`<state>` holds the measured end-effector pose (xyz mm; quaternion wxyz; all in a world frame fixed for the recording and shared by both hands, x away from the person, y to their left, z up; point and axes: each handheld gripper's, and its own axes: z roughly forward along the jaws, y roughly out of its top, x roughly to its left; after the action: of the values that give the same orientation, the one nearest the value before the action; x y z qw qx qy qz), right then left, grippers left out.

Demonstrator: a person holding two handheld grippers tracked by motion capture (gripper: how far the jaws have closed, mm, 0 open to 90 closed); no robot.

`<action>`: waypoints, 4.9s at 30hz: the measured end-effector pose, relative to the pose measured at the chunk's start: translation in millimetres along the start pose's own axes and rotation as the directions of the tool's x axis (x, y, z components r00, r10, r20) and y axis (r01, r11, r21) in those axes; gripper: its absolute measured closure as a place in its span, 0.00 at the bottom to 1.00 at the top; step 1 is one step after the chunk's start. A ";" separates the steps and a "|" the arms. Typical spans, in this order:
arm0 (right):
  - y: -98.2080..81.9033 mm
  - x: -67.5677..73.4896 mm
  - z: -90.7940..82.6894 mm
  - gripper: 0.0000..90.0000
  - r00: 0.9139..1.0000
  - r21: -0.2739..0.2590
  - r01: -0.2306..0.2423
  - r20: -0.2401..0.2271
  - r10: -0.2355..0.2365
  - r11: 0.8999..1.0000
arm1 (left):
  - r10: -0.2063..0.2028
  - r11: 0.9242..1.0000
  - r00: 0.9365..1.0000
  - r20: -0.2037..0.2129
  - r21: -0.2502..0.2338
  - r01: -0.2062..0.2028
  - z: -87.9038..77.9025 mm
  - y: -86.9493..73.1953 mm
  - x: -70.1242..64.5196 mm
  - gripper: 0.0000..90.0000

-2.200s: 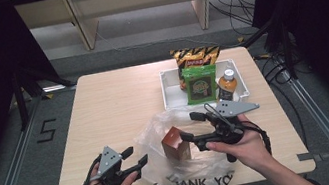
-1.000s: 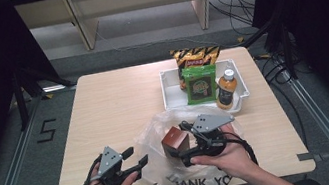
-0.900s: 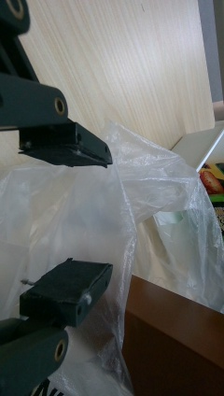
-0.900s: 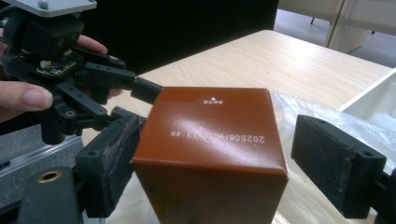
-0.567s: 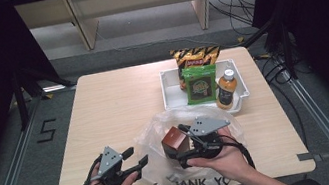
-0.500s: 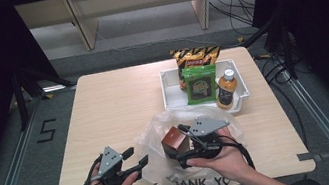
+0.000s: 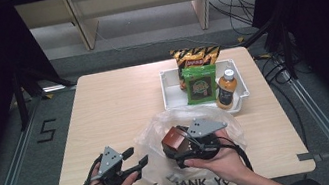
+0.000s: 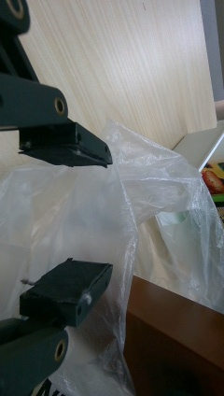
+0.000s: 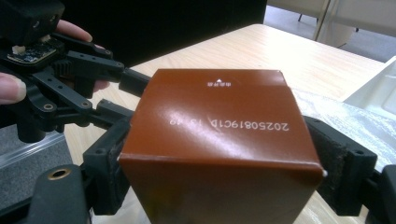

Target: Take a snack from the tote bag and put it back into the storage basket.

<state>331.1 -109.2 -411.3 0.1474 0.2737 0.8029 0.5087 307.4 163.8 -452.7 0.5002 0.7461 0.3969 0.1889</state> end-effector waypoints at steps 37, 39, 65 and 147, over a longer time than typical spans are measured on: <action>-0.7 -7.6 -7.8 0.42 0.999 -0.019 -0.047 0.015 0.048 0.999 | -0.010 1.000 1.000 0.004 -0.009 0.010 0.2 0.2 0.9 0.45; -0.5 -10.3 -7.4 0.42 1.000 -0.029 -0.028 -0.004 0.028 0.999 | 0.000 1.000 1.000 0.005 -0.007 0.000 -0.4 0.7 0.6 0.45; 17.1 -19.5 -23.6 0.42 0.998 -0.084 -0.069 0.003 0.069 0.994 | -0.002 1.000 1.000 0.000 -0.013 0.002 -2.1 1.6 2.5 0.45; 71.8 -51.0 -57.9 0.43 0.986 -0.223 -0.077 0.125 0.107 0.972 | -0.001 1.000 1.000 0.003 -0.011 0.001 0.7 -0.2 1.9 0.45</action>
<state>363.2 -158.0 -323.6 0.2070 0.3268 0.7170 0.5799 309.0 164.9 -453.5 0.5052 0.7433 0.3954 0.1897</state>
